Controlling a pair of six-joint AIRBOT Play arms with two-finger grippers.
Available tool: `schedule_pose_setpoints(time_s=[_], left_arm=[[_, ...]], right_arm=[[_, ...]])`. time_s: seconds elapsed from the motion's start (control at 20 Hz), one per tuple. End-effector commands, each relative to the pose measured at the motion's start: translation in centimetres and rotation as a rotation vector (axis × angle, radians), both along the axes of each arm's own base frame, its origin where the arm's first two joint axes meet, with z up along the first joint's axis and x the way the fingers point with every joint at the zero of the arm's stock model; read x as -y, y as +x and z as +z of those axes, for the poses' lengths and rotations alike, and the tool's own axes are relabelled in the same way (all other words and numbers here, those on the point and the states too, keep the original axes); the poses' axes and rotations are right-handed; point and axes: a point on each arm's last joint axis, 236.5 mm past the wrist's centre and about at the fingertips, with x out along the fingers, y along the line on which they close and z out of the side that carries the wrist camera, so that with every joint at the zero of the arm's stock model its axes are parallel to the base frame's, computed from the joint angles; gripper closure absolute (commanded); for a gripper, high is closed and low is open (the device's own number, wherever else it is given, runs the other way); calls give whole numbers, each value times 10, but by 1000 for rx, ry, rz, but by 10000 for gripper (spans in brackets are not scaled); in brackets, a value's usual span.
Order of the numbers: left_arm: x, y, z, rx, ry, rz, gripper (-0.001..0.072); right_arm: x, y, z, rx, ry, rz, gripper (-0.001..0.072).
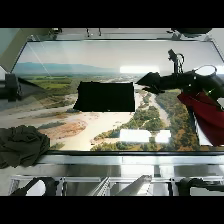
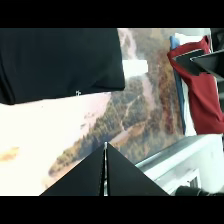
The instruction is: Fold the shirts.
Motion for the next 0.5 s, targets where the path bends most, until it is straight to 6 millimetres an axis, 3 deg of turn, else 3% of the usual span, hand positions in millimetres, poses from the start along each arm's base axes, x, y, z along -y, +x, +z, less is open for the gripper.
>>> schedule_pose_setpoints(time_s=[0.0, 0.3, 0.45], left_arm=[[-2, -16, -19, 17, 10, 97, 690], [-9, -3, -28, 2, -2, 131, 690], [-9, 1, -46, -63, -30, 116, 690]], right_arm=[[19, 1, -48, -56, -63, -33, 6], [14, 30, -126, -232, -15, -112, 6], [-3, 39, -144, -247, -19, -83, 7]])
